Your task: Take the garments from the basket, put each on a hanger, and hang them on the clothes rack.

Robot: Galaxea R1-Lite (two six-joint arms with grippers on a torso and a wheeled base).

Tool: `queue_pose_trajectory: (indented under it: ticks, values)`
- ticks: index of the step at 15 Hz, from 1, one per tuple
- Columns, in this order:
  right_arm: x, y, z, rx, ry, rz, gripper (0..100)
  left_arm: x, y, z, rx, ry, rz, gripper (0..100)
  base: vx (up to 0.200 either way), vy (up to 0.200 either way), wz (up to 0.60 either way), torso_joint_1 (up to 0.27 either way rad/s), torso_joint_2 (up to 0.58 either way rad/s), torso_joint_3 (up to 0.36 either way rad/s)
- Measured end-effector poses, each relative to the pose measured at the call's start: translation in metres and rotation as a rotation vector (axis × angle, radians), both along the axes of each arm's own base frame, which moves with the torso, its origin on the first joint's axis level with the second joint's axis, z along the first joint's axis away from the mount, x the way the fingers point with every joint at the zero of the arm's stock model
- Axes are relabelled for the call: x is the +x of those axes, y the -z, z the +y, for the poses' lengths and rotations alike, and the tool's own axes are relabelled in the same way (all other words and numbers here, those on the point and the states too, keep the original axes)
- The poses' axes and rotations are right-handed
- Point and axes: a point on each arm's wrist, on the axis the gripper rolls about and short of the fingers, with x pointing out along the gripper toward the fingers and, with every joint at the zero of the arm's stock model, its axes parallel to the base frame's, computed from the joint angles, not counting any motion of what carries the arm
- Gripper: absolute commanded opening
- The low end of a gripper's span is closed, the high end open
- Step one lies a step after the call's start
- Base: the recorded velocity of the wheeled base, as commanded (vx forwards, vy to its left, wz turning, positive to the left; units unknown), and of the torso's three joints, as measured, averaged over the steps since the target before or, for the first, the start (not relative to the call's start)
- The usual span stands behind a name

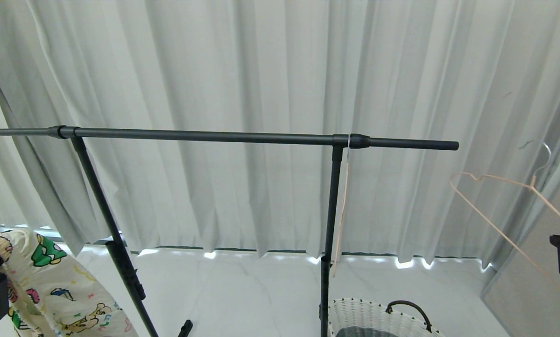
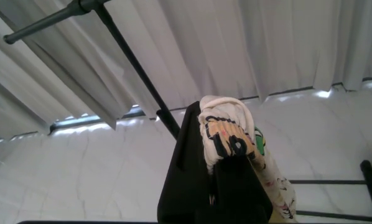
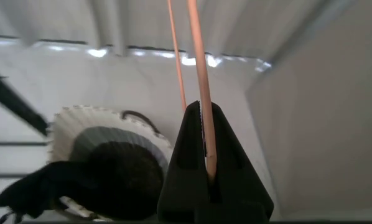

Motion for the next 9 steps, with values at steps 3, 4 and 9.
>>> queue_pose_trajectory:
  ticks: [3,4,9]
  values:
    - [-0.019,0.006,-0.002,-0.018,0.053,-0.009,0,0.005,0.002,0.000,0.002,0.000,0.023,0,-0.200,0.000,0.00,0.010,0.00,0.004]
    - [-0.022,0.006,-0.002,-0.018,0.056,-0.013,0,0.006,0.002,0.000,0.001,0.000,0.029,0,-0.200,0.000,0.00,0.002,0.00,0.007]
    - [-0.031,0.011,-0.002,-0.022,0.055,-0.012,0,0.008,0.003,0.000,0.001,0.000,0.040,0,-0.200,0.000,0.00,-0.003,0.00,0.002]
